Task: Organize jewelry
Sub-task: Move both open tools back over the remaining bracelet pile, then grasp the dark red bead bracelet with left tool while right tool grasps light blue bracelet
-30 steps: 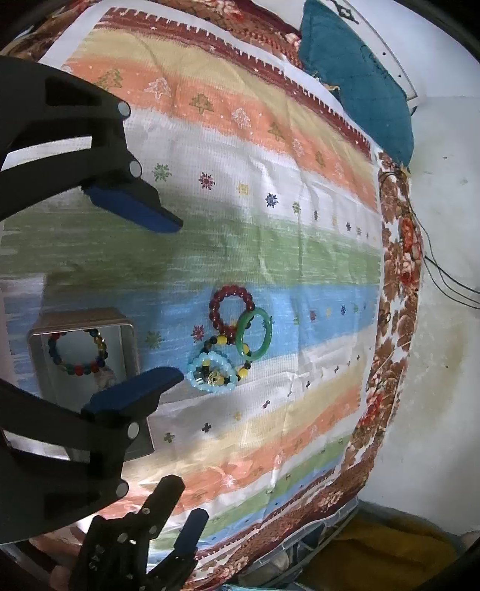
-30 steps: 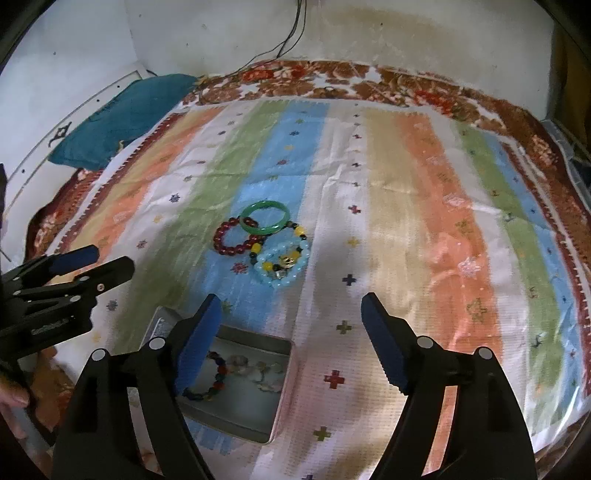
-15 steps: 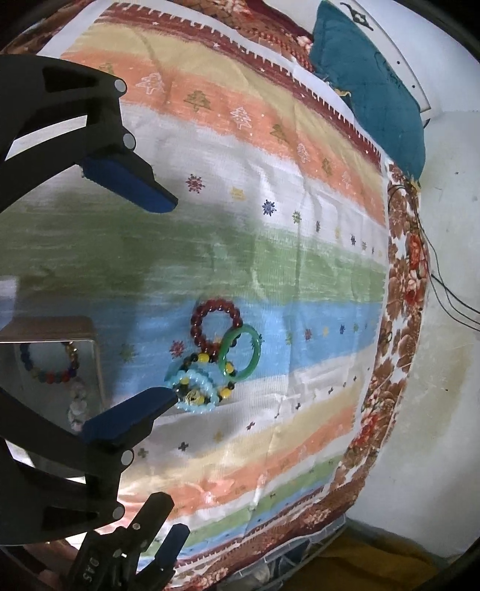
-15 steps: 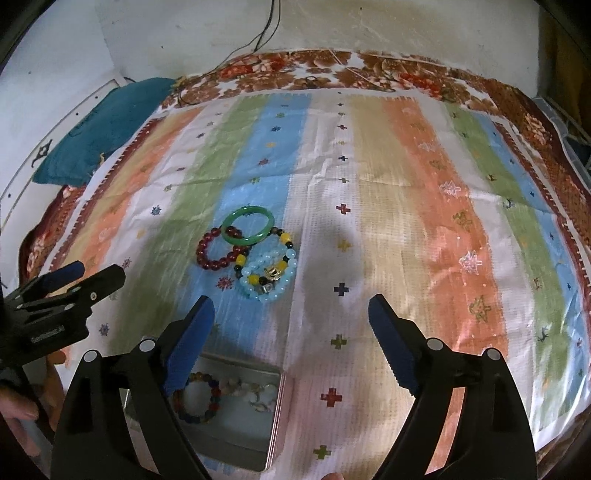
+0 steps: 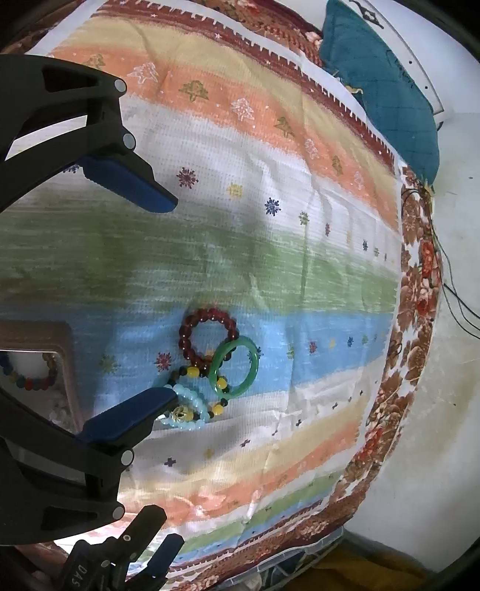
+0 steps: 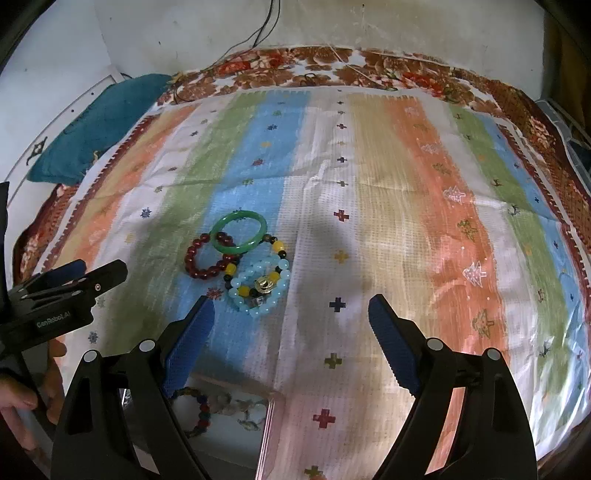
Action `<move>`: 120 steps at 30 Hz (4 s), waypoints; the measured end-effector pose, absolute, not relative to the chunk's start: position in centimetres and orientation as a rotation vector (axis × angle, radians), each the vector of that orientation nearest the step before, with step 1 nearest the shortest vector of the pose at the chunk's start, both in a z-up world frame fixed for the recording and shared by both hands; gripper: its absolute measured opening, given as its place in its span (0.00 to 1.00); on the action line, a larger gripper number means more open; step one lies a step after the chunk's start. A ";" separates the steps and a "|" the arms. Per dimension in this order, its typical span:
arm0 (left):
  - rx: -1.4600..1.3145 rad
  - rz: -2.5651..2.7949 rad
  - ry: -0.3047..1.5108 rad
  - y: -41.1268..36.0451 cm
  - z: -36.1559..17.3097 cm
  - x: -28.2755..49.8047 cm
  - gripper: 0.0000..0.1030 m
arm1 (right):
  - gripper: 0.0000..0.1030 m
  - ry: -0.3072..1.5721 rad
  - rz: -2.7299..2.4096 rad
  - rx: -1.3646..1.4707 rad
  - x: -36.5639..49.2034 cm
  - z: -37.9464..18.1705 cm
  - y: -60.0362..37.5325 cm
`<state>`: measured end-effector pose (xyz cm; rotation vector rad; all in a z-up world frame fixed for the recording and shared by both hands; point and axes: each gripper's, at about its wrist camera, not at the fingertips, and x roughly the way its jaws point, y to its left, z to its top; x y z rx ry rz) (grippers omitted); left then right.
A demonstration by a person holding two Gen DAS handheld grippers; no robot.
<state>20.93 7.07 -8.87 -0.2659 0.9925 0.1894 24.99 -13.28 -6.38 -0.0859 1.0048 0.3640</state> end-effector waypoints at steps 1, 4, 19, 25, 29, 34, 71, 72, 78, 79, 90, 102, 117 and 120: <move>-0.266 0.188 0.995 7.1 -9.0 21.0 0.91 | 0.83 1.007 0.366 -0.084 25.2 -6.4 -13.3; -0.274 0.188 1.007 7.2 -9.3 21.4 0.91 | 0.83 1.018 0.367 -0.084 25.7 -6.8 -13.2; -0.238 0.168 1.041 6.9 -10.7 23.3 0.91 | 0.83 1.059 0.383 -0.120 27.3 -8.3 -12.2; -0.236 0.172 1.056 6.9 -11.5 24.1 0.91 | 0.83 1.083 0.389 -0.130 28.0 -9.2 -11.7; -0.253 0.173 1.073 7.4 -12.3 24.8 0.91 | 0.83 1.112 0.382 -0.101 28.7 -10.1 -11.9; -0.270 0.161 1.086 7.4 -13.0 25.6 0.89 | 0.83 1.140 0.388 -0.078 29.6 -10.9 -11.9; -0.157 0.130 1.176 6.8 -17.3 29.0 0.53 | 0.70 1.208 0.396 -0.124 33.7 -15.6 -10.2; -0.133 0.136 1.177 6.5 -17.4 29.0 0.50 | 0.67 1.216 0.400 -0.120 33.7 -15.8 -10.2; -0.152 0.130 1.183 6.5 -17.6 29.0 0.42 | 0.51 1.230 0.396 -0.086 34.0 -16.0 -10.7; -0.149 0.131 1.183 6.5 -17.6 29.1 0.42 | 0.51 1.230 0.398 -0.089 34.0 -16.1 -10.7; -0.184 0.086 1.201 6.3 -17.9 29.3 0.17 | 0.35 1.237 0.402 -0.129 33.9 -16.3 -10.5; -0.222 0.104 1.178 6.8 -17.5 29.0 0.13 | 0.12 1.224 0.359 -0.163 34.0 -16.4 -10.9; -0.211 0.073 1.117 6.1 -14.5 27.8 0.13 | 0.12 1.143 0.384 -0.194 32.5 -12.9 -10.3; -0.206 0.064 1.111 5.7 -14.0 27.5 0.13 | 0.12 1.133 0.379 -0.175 32.3 -12.2 -10.7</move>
